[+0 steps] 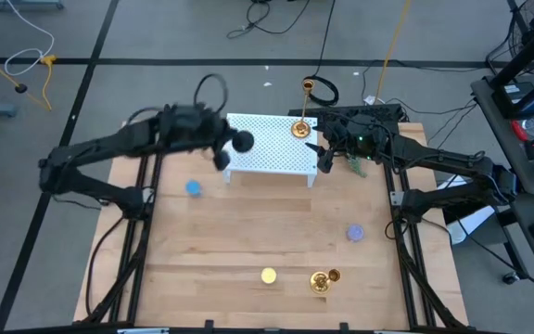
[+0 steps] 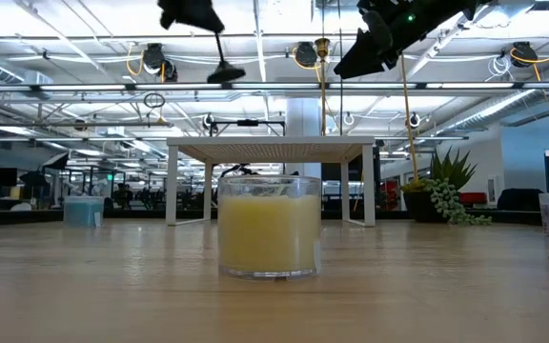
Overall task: Pick & Place candle stick holders
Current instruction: Put the black candle holder on the shelf, then put the gold candle holder on the shelf
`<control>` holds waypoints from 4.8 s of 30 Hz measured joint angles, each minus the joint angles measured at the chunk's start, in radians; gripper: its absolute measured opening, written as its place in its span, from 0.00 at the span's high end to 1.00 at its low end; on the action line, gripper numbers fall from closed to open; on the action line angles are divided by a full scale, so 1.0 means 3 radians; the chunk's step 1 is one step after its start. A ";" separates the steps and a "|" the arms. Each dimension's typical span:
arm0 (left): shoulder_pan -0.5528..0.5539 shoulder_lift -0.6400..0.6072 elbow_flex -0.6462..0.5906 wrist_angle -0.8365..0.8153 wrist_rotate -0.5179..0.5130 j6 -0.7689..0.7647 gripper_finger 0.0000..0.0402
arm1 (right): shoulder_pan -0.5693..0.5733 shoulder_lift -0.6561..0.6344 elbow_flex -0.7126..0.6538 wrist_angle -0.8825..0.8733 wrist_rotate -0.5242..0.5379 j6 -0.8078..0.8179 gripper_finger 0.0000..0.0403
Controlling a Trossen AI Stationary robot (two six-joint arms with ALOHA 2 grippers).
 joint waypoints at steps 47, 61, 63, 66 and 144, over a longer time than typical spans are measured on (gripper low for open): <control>0.1372 0.1036 0.0327 -0.0188 0.0614 -0.0009 0.87 | 0.0000 0.0000 -0.0001 -0.0004 -0.0001 0.0090 0.38; 0.1351 0.0964 0.0322 -0.0314 0.0431 0.0076 0.56 | 0.0000 0.0000 -0.0001 -0.0062 -0.0001 0.0090 0.38; 0.1321 0.0911 0.0323 -0.0362 0.0429 0.0100 0.53 | 0.0000 0.0000 -0.0001 -0.0123 -0.0001 0.0090 0.38; 0.1274 0.0783 0.0320 -0.0498 0.0433 0.0118 0.50 | 0.0003 0.0000 -0.0001 -0.0160 -0.0001 0.0090 0.38; 0.0648 -0.0534 0.0324 -0.1339 0.0468 -0.0298 0.62 | 0.2771 0.0908 -0.1820 0.3363 -0.1565 0.0476 0.96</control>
